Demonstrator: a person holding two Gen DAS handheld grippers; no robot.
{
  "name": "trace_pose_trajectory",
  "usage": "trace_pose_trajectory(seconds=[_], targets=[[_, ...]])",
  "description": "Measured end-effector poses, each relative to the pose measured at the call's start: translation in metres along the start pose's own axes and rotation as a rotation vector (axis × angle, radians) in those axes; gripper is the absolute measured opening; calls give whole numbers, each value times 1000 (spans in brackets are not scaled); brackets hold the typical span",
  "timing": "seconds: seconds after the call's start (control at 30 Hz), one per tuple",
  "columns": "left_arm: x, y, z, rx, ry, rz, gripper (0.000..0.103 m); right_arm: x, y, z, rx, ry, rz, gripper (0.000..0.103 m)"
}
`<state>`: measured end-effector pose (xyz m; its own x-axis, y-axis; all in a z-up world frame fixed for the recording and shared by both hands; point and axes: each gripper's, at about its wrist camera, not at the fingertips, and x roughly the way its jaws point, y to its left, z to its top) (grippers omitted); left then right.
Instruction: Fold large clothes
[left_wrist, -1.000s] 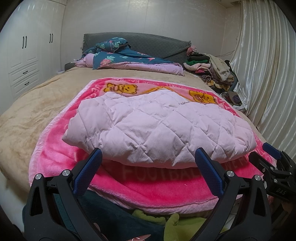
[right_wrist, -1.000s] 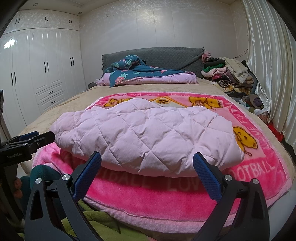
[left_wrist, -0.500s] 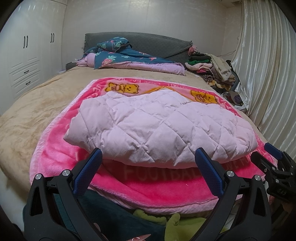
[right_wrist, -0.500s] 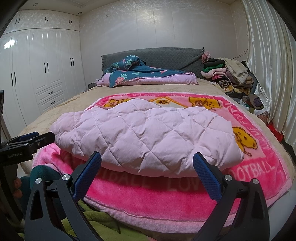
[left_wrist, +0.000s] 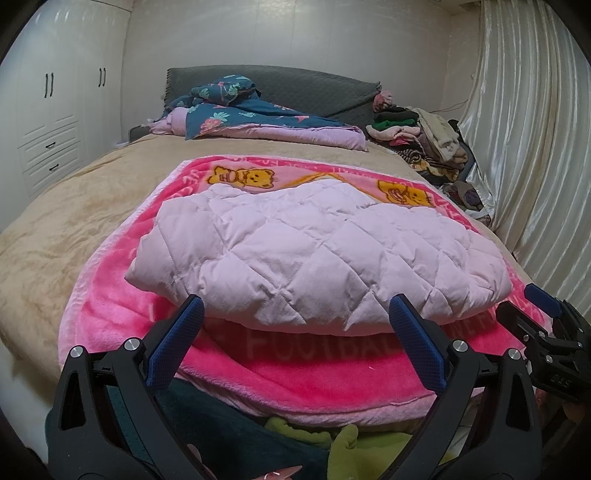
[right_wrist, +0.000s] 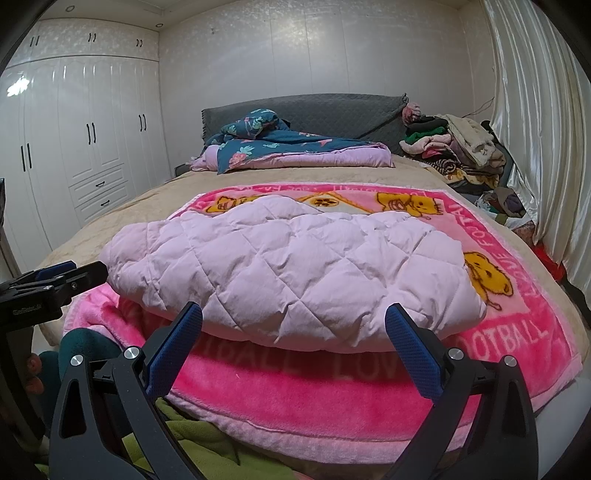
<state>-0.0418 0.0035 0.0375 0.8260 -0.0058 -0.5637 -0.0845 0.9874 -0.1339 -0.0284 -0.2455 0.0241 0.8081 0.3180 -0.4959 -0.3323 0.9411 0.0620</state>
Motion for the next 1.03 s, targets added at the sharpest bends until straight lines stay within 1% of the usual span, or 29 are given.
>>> trace_pose_trajectory(seconds=[0.23, 0.4, 0.47, 0.57, 0.67, 0.73, 0.77, 0.8, 0.83, 0.87, 0.93, 0.97, 1.0, 1.03], targets=[[2, 2, -3, -5, 7, -27, 94, 1, 0, 0, -10, -4, -24, 99], [7, 7, -3, -38, 26, -59, 94, 1, -3, 3, -6, -11, -57, 99], [10, 9, -4, -47, 35, -51, 94, 1, -8, 4, 11, -20, -77, 99], [15, 12, -6, -50, 51, -21, 94, -2, -27, 7, 78, -46, -133, 99], [23, 23, -5, -68, 69, 7, 94, -5, -55, 8, 156, -61, -216, 99], [27, 35, -1, -95, 76, 13, 94, -8, -84, 5, 220, -69, -284, 99], [30, 42, 1, -113, 73, 19, 94, -10, -110, 2, 281, -60, -347, 99], [35, 55, 5, -141, 69, 46, 94, -12, -131, -2, 332, -51, -391, 99], [41, 71, 11, -168, 69, 72, 94, -17, -165, -10, 402, -44, -459, 99], [51, 95, 19, -203, 71, 115, 94, -20, -188, -17, 441, -40, -517, 99], [65, 135, 33, -268, 74, 182, 94, -28, -250, -39, 528, -8, -688, 99], [76, 169, 43, -311, 65, 221, 94, -35, -288, -55, 571, 10, -793, 99], [83, 190, 50, -337, 60, 256, 94, -42, -325, -72, 599, 44, -909, 99], [94, 219, 59, -362, 59, 314, 94, -47, -348, -85, 621, 81, -983, 99]])
